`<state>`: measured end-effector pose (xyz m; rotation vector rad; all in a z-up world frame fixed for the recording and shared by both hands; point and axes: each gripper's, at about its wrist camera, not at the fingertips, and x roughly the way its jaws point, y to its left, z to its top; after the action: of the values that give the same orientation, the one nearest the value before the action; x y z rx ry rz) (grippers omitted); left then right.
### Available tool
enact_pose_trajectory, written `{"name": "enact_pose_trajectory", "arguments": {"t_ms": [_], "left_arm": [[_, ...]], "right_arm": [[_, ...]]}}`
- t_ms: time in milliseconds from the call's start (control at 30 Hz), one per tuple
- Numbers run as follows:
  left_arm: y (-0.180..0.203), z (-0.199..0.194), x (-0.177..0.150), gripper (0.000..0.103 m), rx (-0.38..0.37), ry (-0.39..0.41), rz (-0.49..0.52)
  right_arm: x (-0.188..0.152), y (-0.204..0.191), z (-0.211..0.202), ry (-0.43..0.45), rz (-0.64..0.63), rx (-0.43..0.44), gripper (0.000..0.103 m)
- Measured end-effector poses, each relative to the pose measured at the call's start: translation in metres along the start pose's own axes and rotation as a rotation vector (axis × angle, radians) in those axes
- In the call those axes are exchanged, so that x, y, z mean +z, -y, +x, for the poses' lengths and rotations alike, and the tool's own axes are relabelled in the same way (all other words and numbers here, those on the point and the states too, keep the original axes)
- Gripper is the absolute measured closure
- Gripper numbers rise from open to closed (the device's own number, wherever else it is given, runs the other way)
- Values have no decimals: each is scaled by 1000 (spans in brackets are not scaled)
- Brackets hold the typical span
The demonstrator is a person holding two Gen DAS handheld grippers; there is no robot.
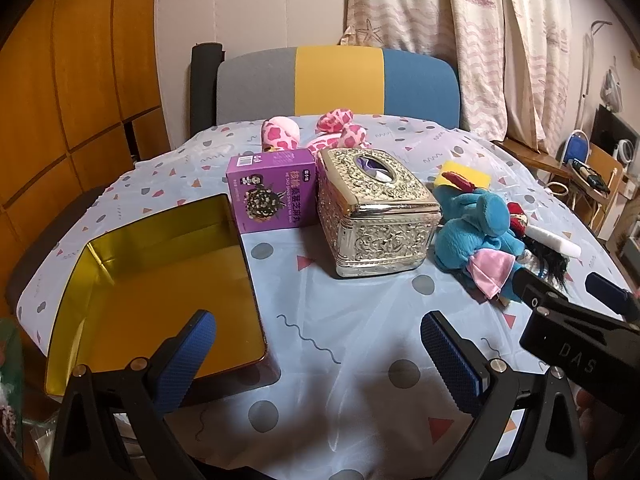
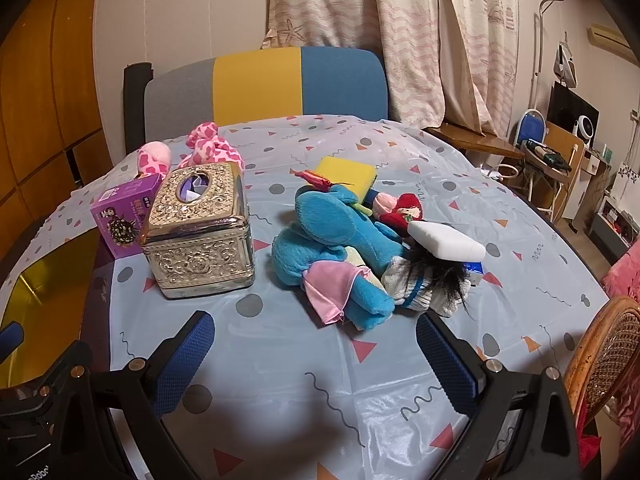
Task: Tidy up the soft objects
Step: 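Grasp the blue plush bear with the left tool while the right tool grasps the white sponge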
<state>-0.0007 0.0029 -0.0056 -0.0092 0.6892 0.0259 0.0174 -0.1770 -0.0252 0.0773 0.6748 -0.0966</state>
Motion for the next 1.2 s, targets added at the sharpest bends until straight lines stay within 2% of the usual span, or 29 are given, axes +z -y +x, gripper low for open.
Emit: {"name": "enact_pose_trajectory", "arguments": {"t_ms": [200,333,400,633,767,900,1000,1133,1200], "left_arm": [[3,5,0,0,-33,-15,10],[1,9,1,0,-172,-26,-12],[6,12,3,0,-192,-41,9],[37,23,18,0,-360,-102,69],[53,42,31,2,-384,-166,57],[74,56,39,2,-409,-209,77],[93,68,44,2,-415,-230,98],[119,90,53,2,-414,-246,98],[132,104,57,8,-401,-273,73]], "right_arm": [[7,16,4,4,25,-16,0],[18,38,8,7,60,-22,0],[27,57,9,5,94,-12,0],[48,125,15,-12,198,-50,0],[49,153,17,-4,243,-68,0],[43,171,25,-12,294,-42,0],[36,178,34,-45,340,25,0],[35,177,37,-37,360,76,0],[34,180,37,-27,379,102,0]]}}
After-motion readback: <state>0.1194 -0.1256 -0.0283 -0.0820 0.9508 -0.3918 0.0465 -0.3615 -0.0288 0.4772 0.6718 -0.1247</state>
